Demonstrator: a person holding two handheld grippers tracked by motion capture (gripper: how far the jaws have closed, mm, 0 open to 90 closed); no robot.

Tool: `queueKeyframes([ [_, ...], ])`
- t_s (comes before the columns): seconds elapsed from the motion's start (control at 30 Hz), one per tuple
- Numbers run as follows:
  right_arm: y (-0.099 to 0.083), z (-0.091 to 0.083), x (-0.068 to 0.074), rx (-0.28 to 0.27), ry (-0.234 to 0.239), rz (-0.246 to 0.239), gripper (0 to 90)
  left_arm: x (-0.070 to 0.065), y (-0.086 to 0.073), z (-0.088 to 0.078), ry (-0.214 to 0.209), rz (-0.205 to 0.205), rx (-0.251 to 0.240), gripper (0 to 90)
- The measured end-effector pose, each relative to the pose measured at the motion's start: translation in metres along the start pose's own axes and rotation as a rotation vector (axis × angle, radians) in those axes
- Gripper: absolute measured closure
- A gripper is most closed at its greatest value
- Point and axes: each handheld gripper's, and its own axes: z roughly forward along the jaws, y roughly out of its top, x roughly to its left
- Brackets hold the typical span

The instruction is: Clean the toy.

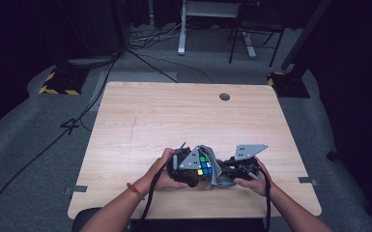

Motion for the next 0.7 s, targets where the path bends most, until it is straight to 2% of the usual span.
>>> queueKeyframes([
  [0.07, 0.002, -0.003, 0.001, -0.029, 0.008, 0.004, 78.9, -0.002, -0.001, 0.005, 0.022, 0.011, 0.052, 32.7],
  [0.23, 0.008, -0.008, 0.007, -0.053, 0.011, -0.014, 78.9, -0.004, -0.002, 0.013, 0.015, 0.029, 0.095, 33.2],
  [0.33, 0.008, -0.008, 0.005, -0.043, -0.013, -0.02, 78.8, -0.002, 0.0, 0.009, 0.013, 0.016, 0.064, 33.3],
  [0.4, 0.006, -0.006, 0.001, -0.013, -0.032, -0.01, 78.9, -0.001, 0.002, 0.003, 0.005, 0.002, 0.021, 33.4],
  [0.47, 0.002, -0.001, -0.001, 0.015, -0.04, 0.001, 78.9, -0.001, 0.005, -0.002, 0.007, 0.001, -0.001, 33.4],
  [0.63, -0.001, 0.007, -0.003, 0.075, -0.048, 0.003, 79.0, 0.0, 0.007, -0.008, 0.015, -0.001, -0.028, 33.4],
  [0.7, -0.003, 0.009, -0.003, 0.083, -0.041, 0.017, 78.9, 0.0, 0.008, -0.01, 0.02, 0.003, -0.033, 33.4],
])
